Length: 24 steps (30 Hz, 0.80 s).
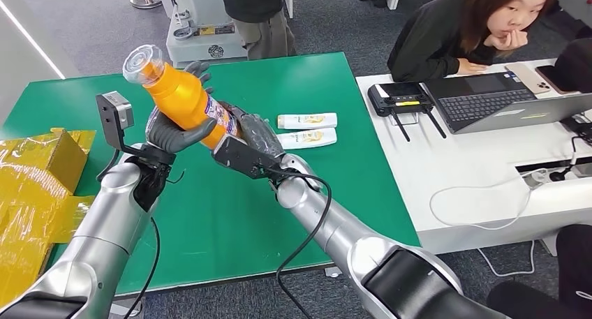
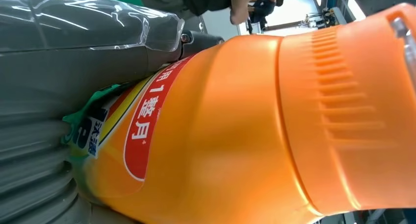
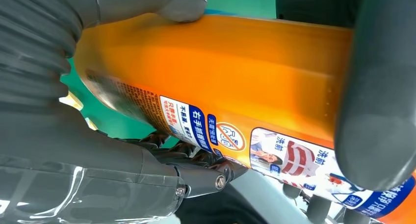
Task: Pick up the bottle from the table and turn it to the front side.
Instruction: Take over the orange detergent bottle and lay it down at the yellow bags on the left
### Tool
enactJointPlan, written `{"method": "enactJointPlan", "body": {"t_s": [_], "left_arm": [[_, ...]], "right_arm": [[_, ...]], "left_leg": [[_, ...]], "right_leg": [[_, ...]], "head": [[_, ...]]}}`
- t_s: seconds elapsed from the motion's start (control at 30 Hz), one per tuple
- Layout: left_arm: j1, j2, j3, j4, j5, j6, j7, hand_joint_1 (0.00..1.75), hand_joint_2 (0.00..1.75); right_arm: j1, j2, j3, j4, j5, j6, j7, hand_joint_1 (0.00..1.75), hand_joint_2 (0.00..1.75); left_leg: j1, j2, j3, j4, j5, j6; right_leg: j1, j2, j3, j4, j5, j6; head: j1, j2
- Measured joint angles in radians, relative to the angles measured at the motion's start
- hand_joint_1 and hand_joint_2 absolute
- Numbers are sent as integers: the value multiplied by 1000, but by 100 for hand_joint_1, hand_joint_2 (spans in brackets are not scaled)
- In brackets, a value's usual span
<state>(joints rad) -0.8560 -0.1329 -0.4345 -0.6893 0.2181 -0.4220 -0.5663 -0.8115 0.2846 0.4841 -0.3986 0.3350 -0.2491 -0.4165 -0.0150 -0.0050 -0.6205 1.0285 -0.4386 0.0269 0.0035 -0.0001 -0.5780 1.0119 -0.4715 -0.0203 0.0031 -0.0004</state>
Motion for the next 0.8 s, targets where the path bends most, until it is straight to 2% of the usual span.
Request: {"method": "enactJointPlan", "body": {"t_s": [0.1, 0.23, 0.4, 0.47, 0.6, 0.67, 0.7, 0.8], "left_arm": [[4, 3, 0, 0, -1, 5, -7, 175, 175], [11, 9, 1, 0, 5, 14, -16, 141, 175], [27, 17, 12, 0, 23, 10, -20, 153, 175], [35, 19, 14, 0, 26, 6, -20, 148, 175], [43, 25, 16, 0, 31, -3, -19, 175, 175], [46, 27, 20, 2, 32, -10, -19, 175, 175], [47, 27, 22, 4, 31, -12, -20, 175, 175], [49, 27, 23, 11, 27, -17, -22, 175, 175]], "right_arm": [[-1, 0, 0, 3, 3, 5, 5, 175, 175], [-1, 0, 1, 10, 14, 8, 5, 175, 175], [9, -1, 6, 20, 17, 9, 5, 175, 175], [15, -1, 7, 23, 18, 8, 4, 175, 175], [23, -6, 11, 28, 18, 8, 4, 175, 175], [26, -12, 14, 30, 18, 8, 2, 175, 175], [29, -15, 15, 31, 17, 7, -1, 146, 175], [37, -27, 20, 33, 15, 7, -17, 15, 175]], "left_leg": [[0, 0, 0, 0, 0, 0], [0, 0, 0, 0, 0, 0], [0, 0, 0, 0, 0, 0], [0, 0, 0, 0, 0, 0], [0, 1, 0, 0, 0, 0], [0, 0, 0, 0, 0, 0], [0, 0, 0, 0, 0, 0], [0, 0, 0, 0, 0, 0]], "right_leg": [[0, 0, 0, 0, 0, 0], [0, 0, 0, 0, 0, 0], [0, 0, 0, 0, 0, 0], [0, 0, 0, 0, 0, 0], [0, 0, 0, 0, 0, 0], [0, 0, 0, 0, 0, 0], [0, 0, 0, 0, 0, 0], [0, 0, 0, 0, 0, 0]], "head": [[0, 0], [0, 0], [0, 0], [0, 0], [0, 0], [0, 0], [0, 0], [0, 0]]}}
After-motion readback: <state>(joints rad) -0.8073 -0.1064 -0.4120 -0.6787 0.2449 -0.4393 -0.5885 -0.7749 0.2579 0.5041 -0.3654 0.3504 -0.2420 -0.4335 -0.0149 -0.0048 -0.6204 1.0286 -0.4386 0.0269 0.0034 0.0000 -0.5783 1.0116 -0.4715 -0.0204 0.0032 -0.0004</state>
